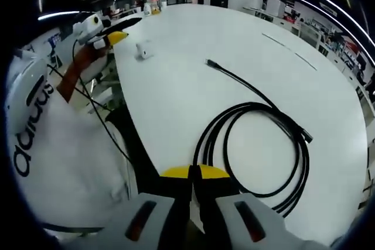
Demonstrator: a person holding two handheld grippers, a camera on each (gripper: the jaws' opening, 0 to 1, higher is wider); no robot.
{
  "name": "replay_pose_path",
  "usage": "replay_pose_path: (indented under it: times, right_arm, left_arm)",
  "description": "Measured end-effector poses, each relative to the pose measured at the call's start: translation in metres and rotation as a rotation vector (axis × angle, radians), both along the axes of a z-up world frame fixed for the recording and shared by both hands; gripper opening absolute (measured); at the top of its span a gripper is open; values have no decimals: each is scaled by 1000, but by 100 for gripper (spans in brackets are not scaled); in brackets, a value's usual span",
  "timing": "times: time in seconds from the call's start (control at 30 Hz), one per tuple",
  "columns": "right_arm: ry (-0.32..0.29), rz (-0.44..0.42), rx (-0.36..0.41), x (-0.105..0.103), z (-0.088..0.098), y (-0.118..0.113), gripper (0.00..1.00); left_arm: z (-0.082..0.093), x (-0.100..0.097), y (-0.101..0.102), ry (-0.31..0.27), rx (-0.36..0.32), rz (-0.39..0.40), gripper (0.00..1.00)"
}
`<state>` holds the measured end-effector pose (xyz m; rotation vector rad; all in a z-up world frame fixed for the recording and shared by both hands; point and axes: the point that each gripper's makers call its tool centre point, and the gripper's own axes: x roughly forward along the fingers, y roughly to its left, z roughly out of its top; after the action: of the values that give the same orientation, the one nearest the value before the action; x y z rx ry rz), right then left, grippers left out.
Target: Plug the desk Type‑C cable into the charger adapter.
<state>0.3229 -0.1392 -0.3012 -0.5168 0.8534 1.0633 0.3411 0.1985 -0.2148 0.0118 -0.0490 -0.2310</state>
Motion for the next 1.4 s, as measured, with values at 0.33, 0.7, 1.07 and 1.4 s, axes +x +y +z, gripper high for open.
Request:
replay_pose_path:
  times: [0.33,0.7,1.07,1.4]
  right_arm:
    - [-20,35,14,-5,3,0,2]
    - [-87,58,78,9,23,10,9]
    - [-133,87,123,24,28,27,15]
    - [-241,153,210,45,45,49,18]
  left_arm:
    - [0,0,-4,1,0,-13,100]
    - [-5,0,-16,25,39,-88,100]
    - [-2,4,-34,22,198,-266,92]
    - [-3,5,-52,112,383,-428,61]
